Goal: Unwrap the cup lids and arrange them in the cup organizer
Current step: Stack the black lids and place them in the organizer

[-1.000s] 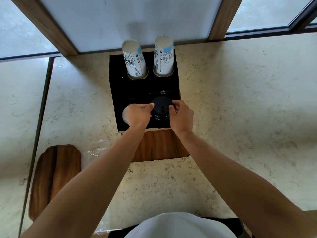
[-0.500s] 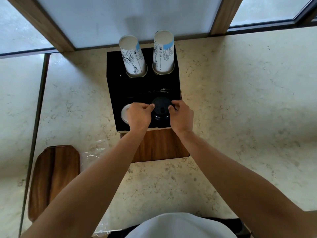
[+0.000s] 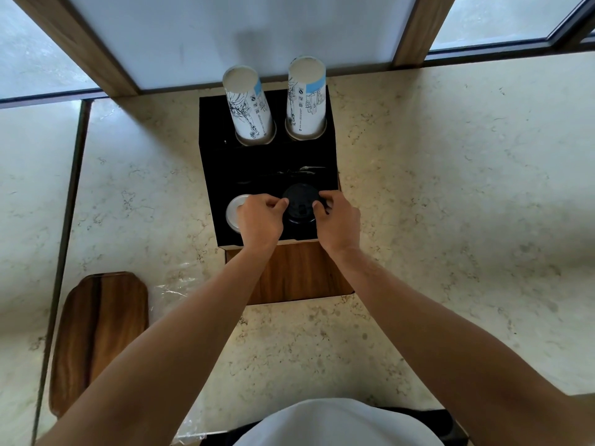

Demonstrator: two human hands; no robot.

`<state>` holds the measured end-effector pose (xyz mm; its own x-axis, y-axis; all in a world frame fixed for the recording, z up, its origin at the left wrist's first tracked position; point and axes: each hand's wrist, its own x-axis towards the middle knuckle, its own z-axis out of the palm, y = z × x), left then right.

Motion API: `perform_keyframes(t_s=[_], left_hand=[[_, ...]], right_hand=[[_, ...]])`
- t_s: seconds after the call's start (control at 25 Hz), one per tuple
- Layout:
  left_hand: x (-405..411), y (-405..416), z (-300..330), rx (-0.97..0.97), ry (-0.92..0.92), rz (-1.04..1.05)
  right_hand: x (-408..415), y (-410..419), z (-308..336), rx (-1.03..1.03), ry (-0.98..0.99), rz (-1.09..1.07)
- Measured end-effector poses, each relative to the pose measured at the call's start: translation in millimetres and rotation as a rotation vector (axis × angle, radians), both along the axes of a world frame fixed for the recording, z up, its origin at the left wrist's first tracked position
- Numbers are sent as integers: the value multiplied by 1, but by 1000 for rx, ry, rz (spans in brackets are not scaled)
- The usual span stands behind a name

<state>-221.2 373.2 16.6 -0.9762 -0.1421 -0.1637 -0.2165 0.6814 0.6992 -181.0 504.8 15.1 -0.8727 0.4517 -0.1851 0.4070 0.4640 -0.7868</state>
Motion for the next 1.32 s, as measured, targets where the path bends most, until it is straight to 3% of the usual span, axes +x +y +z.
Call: perform_keyframes(t_s=[0.64,0.84,1.32], left_hand=[[21,-13,12,45,93,-22],[44,-28,9,120,2,-63],[95,-78,1,30,-48,-82]], right_hand=[[26,3,18,-63,-16,-9],[48,-1,20,-7,-35,62],[88,-27,19,56,-77,161]])
